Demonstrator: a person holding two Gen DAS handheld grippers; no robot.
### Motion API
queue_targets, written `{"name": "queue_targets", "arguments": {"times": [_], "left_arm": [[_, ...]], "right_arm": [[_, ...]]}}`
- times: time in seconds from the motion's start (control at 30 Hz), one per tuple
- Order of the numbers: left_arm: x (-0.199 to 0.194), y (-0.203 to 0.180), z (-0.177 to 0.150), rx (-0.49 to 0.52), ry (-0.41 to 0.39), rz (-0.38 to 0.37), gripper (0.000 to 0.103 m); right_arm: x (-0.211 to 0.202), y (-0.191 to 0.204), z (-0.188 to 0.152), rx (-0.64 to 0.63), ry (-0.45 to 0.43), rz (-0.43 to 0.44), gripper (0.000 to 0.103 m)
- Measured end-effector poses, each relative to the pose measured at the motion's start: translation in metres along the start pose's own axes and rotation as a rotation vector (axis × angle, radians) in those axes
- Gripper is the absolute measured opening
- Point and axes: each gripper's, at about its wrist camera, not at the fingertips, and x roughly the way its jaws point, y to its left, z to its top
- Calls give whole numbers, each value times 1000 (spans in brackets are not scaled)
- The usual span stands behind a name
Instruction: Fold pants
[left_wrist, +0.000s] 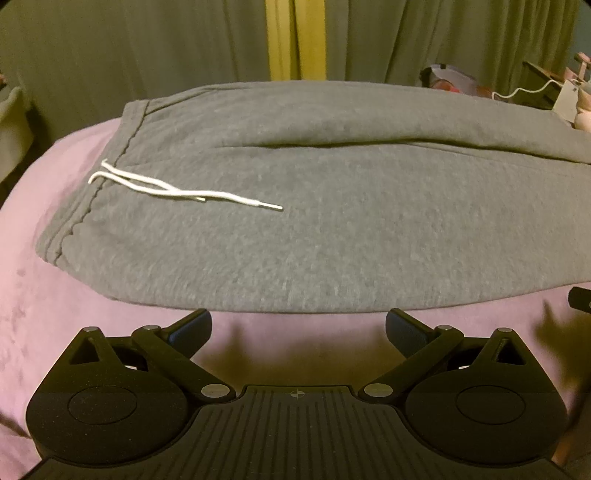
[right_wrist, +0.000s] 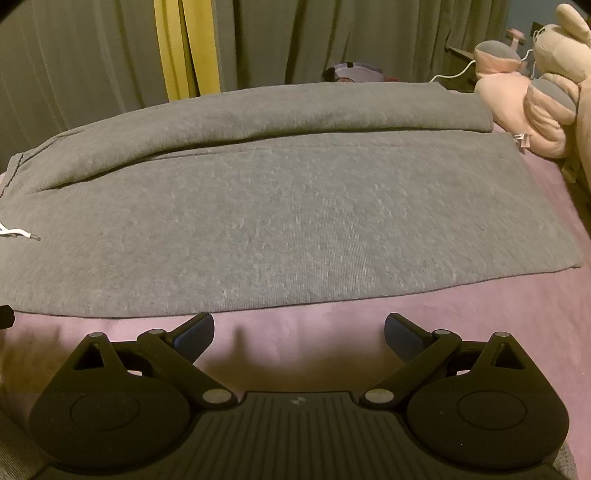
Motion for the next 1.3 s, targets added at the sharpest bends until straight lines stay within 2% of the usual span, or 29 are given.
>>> {"name": "queue_targets", "arguments": {"times": [0.4, 0.8, 1.1, 1.23, 1.3], "left_arm": [[5, -1, 4, 1, 21, -19, 103], [7, -2, 9, -2, 29, -51, 103], [15, 5, 19, -57, 68, -75, 103], [15, 9, 38, -96, 21, -44, 103], [22, 11, 54, -151, 13, -9, 103]], "right_arm": [[-2, 0, 0, 6, -10, 27, 99], [10, -2, 5, 25, 18, 50, 99], [17, -6, 8, 38, 39, 74, 99], [19, -10, 13, 46, 27, 123, 99], [24, -13, 20, 54, 18, 138, 99]]}}
